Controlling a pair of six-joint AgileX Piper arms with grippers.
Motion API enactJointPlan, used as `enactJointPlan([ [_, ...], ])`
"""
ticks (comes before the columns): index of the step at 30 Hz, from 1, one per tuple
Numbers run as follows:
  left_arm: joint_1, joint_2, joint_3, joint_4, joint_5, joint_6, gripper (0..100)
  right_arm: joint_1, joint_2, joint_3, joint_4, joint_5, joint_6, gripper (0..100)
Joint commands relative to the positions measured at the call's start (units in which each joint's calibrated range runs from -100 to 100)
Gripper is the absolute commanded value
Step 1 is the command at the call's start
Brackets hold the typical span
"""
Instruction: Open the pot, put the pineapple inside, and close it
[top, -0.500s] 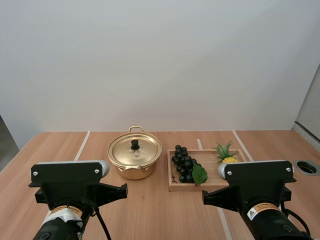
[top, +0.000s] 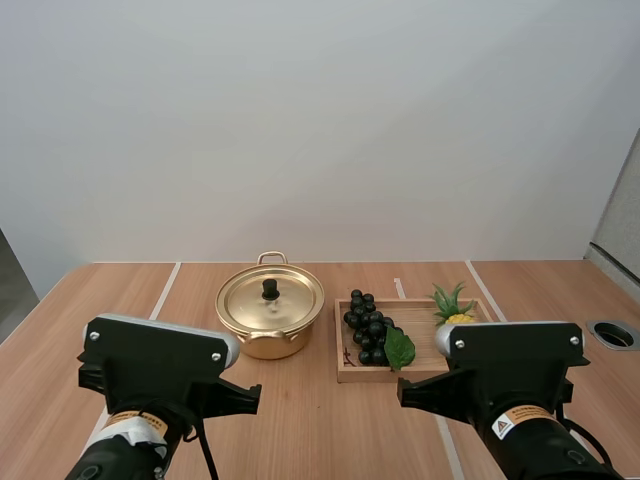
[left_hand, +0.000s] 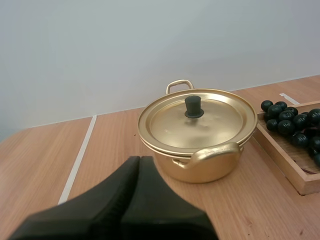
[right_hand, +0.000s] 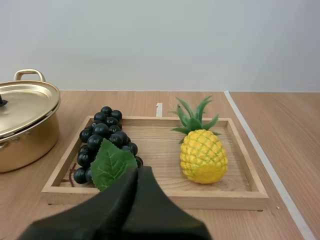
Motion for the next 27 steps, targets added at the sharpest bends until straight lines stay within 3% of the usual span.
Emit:
enactJointPlan([
  [1, 0.33, -0.27, 0.13, -0.94, -1.20, 0.18, 0, 0.61, -0.36, 0.20, -0.61, -0.35, -0.69, 0],
  [4, 1.36, -0.27, 0.13, -0.94, -1.20, 0.18, 0, 0.61, -0.36, 0.20, -2.98, -0.35, -0.69, 0],
  [7, 1.36, -0.27, 0.13, -0.94, -1.20, 0.18, 0, 0.61, -0.36, 0.20, -5.80, -1.89, -0.69, 0],
  [10, 1.36, -0.27, 0.13, -0.94, -1.20, 0.18, 0, 0.30, -0.36, 0.20, -8.10, -11.36, -0.69, 0],
  [17, 1.29, -0.27, 0.13, -0.83, -7.50, 0.18, 0, 0.17, -0.36, 0.20, -8.91, -60.98, -0.69, 0],
  [20, 1.29, -0.27, 0.13, 0.79, -24.88, 0.18, 0, 0.17, -0.36, 0.20, -8.80, -81.07, -0.69, 0],
  [23, 1.29, -0.27, 0.13, 0.75, -50.21, 0.18, 0, 0.17, -0.36, 0.20, -7.23, -97.40, -0.69, 0],
  [27, 1.29, -0.27, 0.13, 0.75, -84.48, -0.19, 0, 0.17, -0.36, 0.20, 2.23, -112.88, -1.85, 0],
])
